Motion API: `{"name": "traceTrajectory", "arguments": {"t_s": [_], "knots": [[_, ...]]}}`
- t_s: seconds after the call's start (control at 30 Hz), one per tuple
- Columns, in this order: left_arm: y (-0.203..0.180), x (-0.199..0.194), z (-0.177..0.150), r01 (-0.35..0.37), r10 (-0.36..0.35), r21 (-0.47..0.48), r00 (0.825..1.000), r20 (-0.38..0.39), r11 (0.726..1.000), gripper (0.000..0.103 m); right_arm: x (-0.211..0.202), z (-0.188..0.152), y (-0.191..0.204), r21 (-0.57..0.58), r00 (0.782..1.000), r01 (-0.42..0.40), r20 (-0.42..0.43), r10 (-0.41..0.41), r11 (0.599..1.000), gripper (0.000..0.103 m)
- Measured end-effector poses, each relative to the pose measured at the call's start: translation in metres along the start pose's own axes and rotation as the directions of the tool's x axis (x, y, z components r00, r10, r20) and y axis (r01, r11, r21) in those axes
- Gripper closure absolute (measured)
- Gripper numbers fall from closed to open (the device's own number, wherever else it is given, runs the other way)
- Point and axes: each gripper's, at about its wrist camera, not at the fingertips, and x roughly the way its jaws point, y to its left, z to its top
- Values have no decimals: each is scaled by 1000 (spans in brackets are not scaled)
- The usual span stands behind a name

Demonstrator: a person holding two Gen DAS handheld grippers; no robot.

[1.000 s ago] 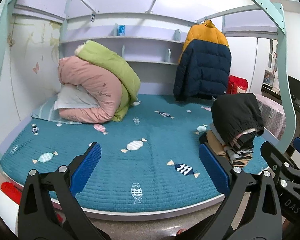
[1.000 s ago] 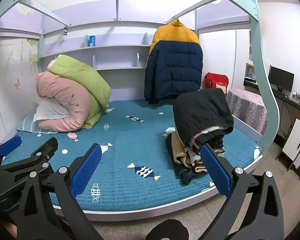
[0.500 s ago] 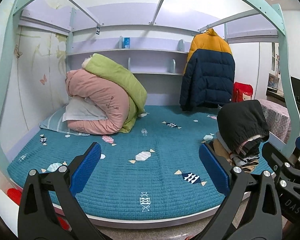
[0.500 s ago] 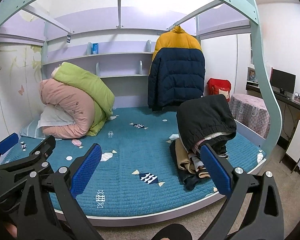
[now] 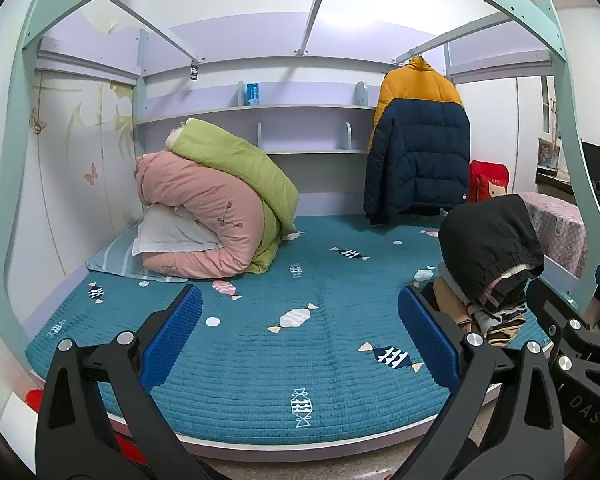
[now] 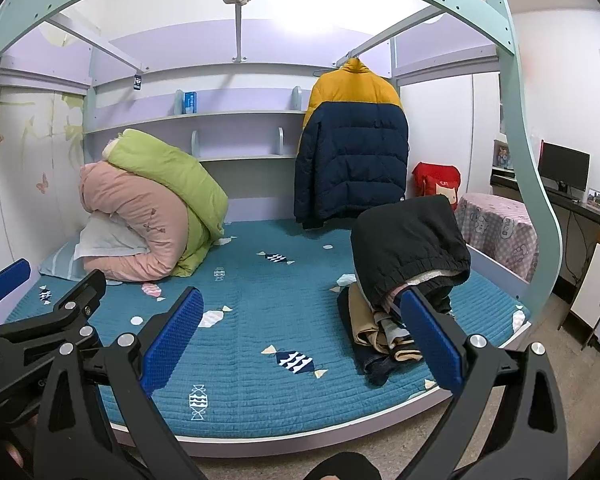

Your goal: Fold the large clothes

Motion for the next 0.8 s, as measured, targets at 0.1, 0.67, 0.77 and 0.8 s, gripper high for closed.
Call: {"name": "traceTrajectory", "arguments": {"t_s": [0.1, 0.67, 0.77, 0.8], "knots": [[1, 0, 0, 2, -2, -5, 1000, 1, 1000, 5, 0, 0, 0, 0, 1000, 2, 3, -2, 1000, 7], [-5, -5, 5, -22, 22, -5, 999, 37, 1000, 5, -2, 2, 2, -16, 999, 26, 19, -26, 1000, 7], [-6, -7, 5, -22, 22, -5, 999, 41, 1000, 5, -1, 2, 2, -17, 999, 30, 20, -29, 999, 7], [-6, -7, 5, -24, 24, -4, 999, 42, 1000, 5, -1, 1, 1, -17, 999, 31, 21, -31, 999, 7]]}}
